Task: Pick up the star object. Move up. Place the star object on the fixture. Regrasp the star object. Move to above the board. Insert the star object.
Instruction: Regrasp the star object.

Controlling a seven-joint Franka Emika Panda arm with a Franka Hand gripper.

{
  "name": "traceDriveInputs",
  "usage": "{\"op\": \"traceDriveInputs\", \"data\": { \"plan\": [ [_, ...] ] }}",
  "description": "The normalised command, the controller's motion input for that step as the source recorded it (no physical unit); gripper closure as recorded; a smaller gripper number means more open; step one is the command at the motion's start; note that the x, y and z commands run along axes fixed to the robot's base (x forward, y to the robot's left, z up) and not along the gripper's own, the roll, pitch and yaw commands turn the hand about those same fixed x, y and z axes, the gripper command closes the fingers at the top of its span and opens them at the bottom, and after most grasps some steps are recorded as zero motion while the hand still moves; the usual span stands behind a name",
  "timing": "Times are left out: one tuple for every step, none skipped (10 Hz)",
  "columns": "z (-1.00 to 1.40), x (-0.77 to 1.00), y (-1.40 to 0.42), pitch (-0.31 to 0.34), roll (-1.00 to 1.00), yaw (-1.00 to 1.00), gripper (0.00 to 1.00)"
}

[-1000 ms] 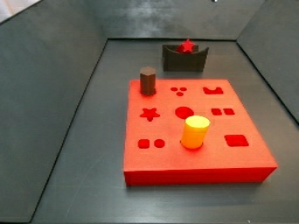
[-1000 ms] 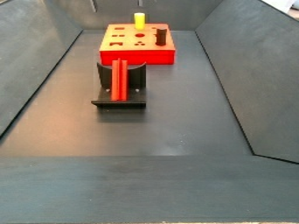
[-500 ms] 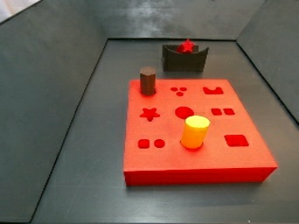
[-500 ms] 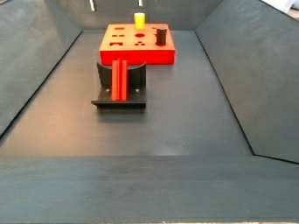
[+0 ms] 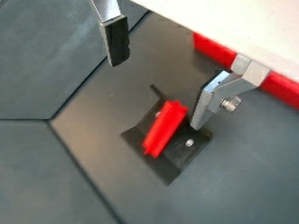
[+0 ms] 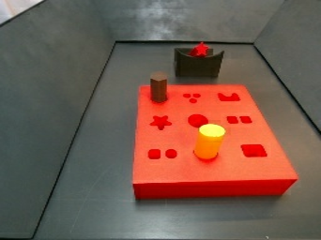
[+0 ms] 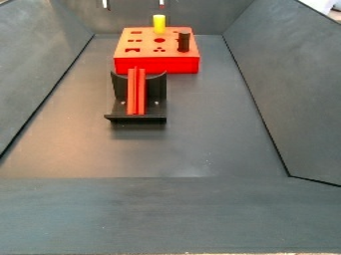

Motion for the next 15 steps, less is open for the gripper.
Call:
{"op": "traceDriveInputs", "data": {
  "plan": [
    [-0.02,0.08,-0.03,0.076,1.0,0.05,0.0],
    [-0.01,0.09,-0.04,0.101,1.0,0.06,0.0],
    [-0.02,0.1,-0.04,0.141,1.0,0.09,0.0],
    [-0.02,0.1,-0.04,0.158,0.97,0.11,0.0],
    [-0.02,0.1,-0.05,0.152,0.73,0.13,0.0],
    [-0.02,0.1,-0.05,0.138,0.55,0.15,0.0],
    [-0.02,0.1,-0.04,0.117,0.32,0.17,0.0],
    [-0.01,0.08,-0.03,0.081,0.2,0.18,0.0],
    [-1.0,0.03,0.07,0.086,0.17,0.19,0.0],
    [-1.0,0.03,0.07,0.072,0.17,0.19,0.0],
    [-1.0,0.05,0.06,0.024,0.15,0.18,0.0],
    [-1.0,0.06,0.06,0.002,0.14,0.18,0.0],
    [-1.0,0.07,0.05,-0.042,0.1,0.15,0.0],
    [-1.0,0.08,0.05,-0.062,0.1,0.13,0.0],
    [-1.0,0.09,0.04,-0.089,0.08,0.1,0.0]
  ]
}}
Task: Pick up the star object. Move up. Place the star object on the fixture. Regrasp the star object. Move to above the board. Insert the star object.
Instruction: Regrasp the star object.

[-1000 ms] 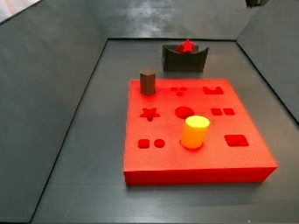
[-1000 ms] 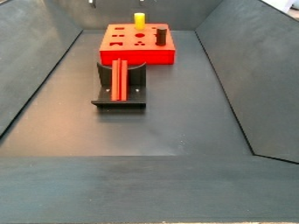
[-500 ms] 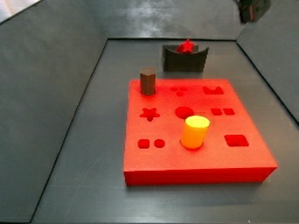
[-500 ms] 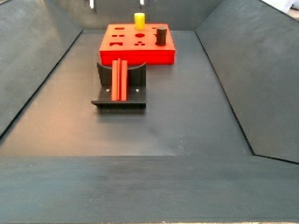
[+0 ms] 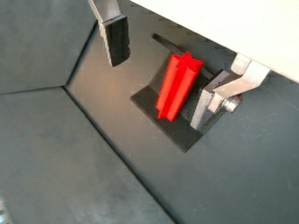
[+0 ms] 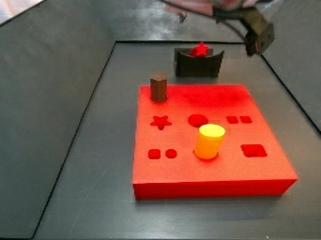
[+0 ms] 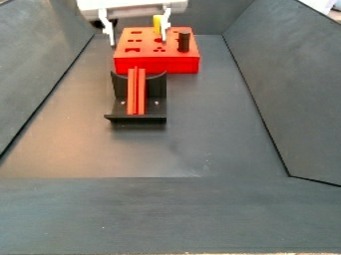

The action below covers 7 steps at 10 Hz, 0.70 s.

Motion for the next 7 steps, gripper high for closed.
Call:
{"op": "traceDriveInputs", "data": {
  "plan": [
    [-1.0,0.09,0.04,-0.102,0.08,0.07,0.0],
    [-1.0,0.1,0.04,-0.108,0.07,0.04,0.0],
    [-1.0,0.11,0.04,-0.109,0.07,0.02,0.0],
    [-0.95,0.1,0.03,-0.095,0.06,0.0,0.0],
    [-0.79,0.09,0.02,-0.085,0.06,-0.02,0.0],
    [-0.6,0.08,0.01,-0.058,0.07,-0.03,0.0],
    [-0.51,0.08,0.0,-0.048,0.06,-0.03,0.0]
  ]
}}
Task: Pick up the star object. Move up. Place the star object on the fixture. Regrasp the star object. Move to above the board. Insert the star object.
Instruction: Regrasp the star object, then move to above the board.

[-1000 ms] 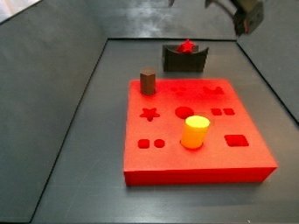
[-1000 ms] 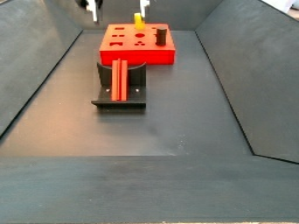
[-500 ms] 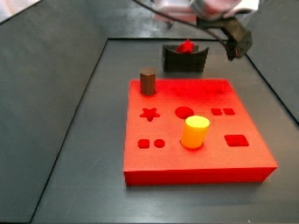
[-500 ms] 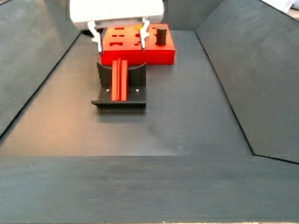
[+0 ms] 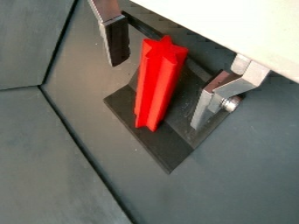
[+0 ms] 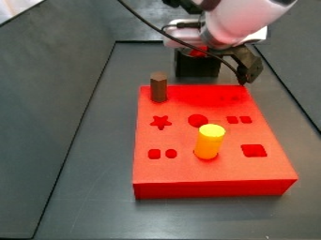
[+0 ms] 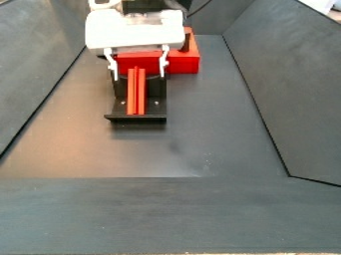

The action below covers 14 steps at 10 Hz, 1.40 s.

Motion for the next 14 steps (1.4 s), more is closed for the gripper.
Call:
{"op": "traceDriveInputs", "data": {
  "plan": [
    [-0.32,0.06,0.0,-0.025,0.06,-0.04,0.0],
    [-0.32,0.05,0.01,-0.018,0.07,-0.05,0.0],
    [-0.32,0.04,0.01,-0.015,0.07,-0.05,0.0],
    [-0.32,0.04,0.01,-0.014,0.07,-0.05,0.0],
    [-0.32,0.04,0.01,-0.011,0.07,-0.05,0.0],
    [-0.32,0.04,0.01,-0.01,0.07,-0.05,0.0],
    [0.0,0.0,0.0,0.0,0.0,0.0,1.0],
    [1.0,0.11,0.12,-0.036,0.13,0.01,1.0],
    [1.0,0.11,0.11,-0.035,0.11,0.0,1.0],
    [1.0,0.1,0.11,-0.023,0.08,-0.01,1.0],
    [1.0,0.09,0.1,-0.006,0.05,-0.02,1.0],
    [1.0,0.08,0.09,0.014,0.01,-0.03,1.0],
    [1.0,0.07,0.09,0.03,-0.01,-0.03,1.0],
    [1.0,0.06,0.08,0.048,-0.02,-0.02,1.0]
  ]
}}
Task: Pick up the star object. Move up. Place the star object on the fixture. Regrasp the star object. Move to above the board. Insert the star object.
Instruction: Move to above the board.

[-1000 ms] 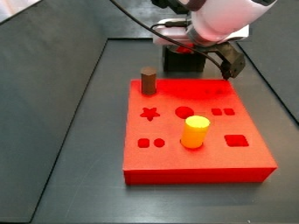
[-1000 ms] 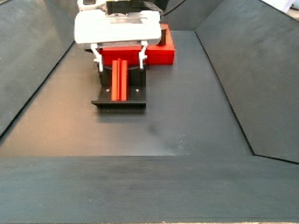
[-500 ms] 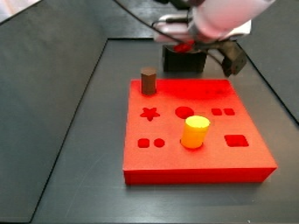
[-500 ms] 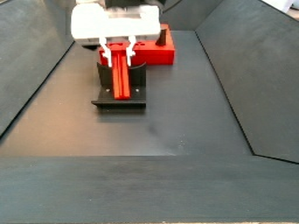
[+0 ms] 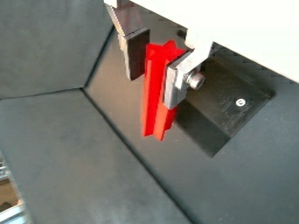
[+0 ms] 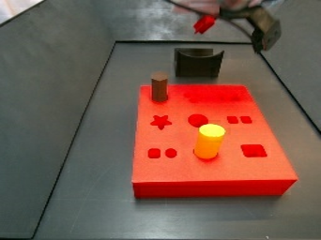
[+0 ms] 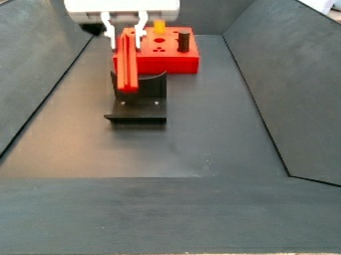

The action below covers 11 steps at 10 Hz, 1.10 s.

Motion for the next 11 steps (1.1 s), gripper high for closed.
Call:
{"op": "traceDriveInputs", "data": {
  "plan": [
    [1.0,0.05,0.07,0.06,-0.04,-0.01,1.0],
    [1.0,0.04,0.07,0.073,-0.04,0.01,1.0],
    [1.0,0.03,0.06,0.08,-0.04,0.01,1.0],
    [1.0,0.02,0.05,0.089,-0.04,0.03,1.0],
    [0.97,0.02,0.04,0.091,-0.05,0.04,1.0],
    [0.74,0.01,0.02,0.099,-0.05,0.05,1.0],
    [0.62,0.01,0.01,0.102,-0.04,0.06,1.0],
    [0.39,0.01,0.0,0.103,-0.04,0.07,1.0],
    [0.21,0.01,-0.01,0.109,-0.04,0.08,1.0],
    [0.33,-0.55,-1.0,-0.013,-1.0,-0.11,1.0],
    [0.34,-0.55,-1.0,-0.022,-1.0,-0.11,1.0]
  ]
}}
